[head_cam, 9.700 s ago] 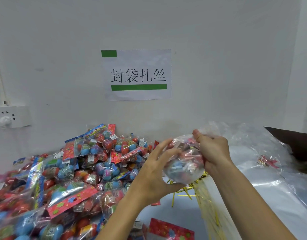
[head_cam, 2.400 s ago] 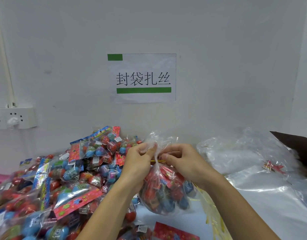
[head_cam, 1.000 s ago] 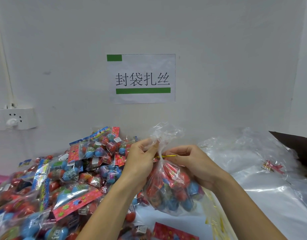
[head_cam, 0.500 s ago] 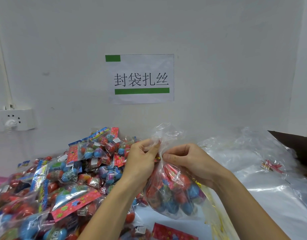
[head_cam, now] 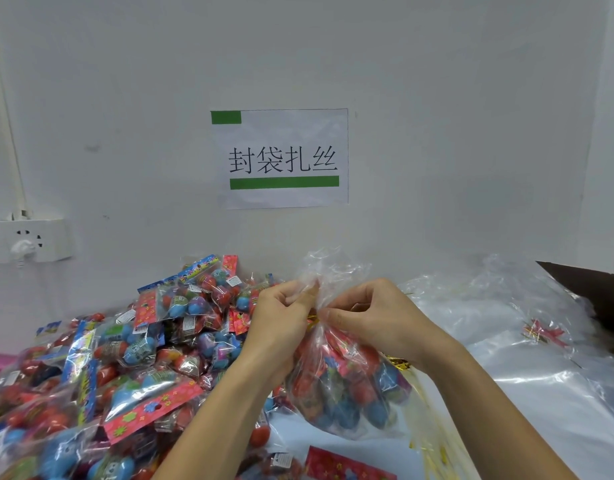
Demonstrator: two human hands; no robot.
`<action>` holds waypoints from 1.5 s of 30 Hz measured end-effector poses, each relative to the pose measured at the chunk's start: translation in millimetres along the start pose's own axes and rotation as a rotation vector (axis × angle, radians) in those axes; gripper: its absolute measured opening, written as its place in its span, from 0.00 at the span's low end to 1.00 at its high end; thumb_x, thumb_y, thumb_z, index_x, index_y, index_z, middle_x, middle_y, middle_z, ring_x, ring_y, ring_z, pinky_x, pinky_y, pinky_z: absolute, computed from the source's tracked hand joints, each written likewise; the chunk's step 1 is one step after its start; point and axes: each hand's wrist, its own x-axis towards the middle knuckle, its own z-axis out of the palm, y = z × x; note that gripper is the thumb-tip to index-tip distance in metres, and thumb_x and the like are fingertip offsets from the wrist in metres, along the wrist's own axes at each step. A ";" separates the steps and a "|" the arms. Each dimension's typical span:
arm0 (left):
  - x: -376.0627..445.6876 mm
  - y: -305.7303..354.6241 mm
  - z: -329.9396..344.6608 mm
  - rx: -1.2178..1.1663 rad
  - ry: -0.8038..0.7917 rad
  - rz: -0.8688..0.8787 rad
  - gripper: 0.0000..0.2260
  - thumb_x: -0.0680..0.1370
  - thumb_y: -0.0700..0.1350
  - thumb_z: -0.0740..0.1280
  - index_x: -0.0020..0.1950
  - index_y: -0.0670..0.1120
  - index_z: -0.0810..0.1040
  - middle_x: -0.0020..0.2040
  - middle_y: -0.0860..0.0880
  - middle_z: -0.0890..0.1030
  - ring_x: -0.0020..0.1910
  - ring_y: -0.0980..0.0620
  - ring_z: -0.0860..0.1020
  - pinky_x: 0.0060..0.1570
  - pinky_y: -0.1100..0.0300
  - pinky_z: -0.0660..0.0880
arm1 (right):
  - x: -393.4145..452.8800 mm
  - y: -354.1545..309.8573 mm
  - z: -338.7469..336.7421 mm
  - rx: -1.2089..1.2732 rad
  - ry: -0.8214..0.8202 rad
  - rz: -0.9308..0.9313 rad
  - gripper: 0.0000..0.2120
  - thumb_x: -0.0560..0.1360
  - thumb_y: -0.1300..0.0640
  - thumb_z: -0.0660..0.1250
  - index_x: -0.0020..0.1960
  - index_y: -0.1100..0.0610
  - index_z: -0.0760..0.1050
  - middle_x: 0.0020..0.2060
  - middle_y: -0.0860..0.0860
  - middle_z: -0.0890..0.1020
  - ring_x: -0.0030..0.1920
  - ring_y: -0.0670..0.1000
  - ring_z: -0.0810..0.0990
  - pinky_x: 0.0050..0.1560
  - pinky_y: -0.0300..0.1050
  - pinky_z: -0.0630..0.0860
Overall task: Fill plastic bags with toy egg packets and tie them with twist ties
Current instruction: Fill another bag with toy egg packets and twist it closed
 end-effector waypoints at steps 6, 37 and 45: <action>-2.8 3.4 2.3 0.028 0.047 0.023 0.30 0.67 0.61 0.71 0.46 0.32 0.78 0.46 0.25 0.77 0.40 0.41 0.79 0.47 0.36 0.79 | 0.9 0.0 1.8 -0.131 0.017 -0.024 0.16 0.76 0.52 0.71 0.30 0.53 0.82 0.24 0.48 0.71 0.27 0.47 0.64 0.30 0.40 0.63; -4.2 6.9 7.6 0.139 -0.006 0.051 0.13 0.80 0.48 0.67 0.43 0.42 0.84 0.42 0.41 0.86 0.42 0.46 0.85 0.40 0.57 0.82 | 4.5 11.1 -2.7 -0.174 -0.082 -0.220 0.15 0.81 0.60 0.64 0.40 0.71 0.76 0.25 0.43 0.68 0.25 0.43 0.64 0.29 0.30 0.62; -3.3 21.5 -13.4 0.328 -0.053 -0.003 0.05 0.78 0.47 0.71 0.48 0.48 0.86 0.43 0.49 0.87 0.46 0.52 0.85 0.48 0.58 0.78 | 0.8 14.3 -22.3 -0.047 0.009 -0.175 0.16 0.81 0.57 0.66 0.41 0.67 0.78 0.30 0.54 0.72 0.32 0.49 0.70 0.36 0.44 0.67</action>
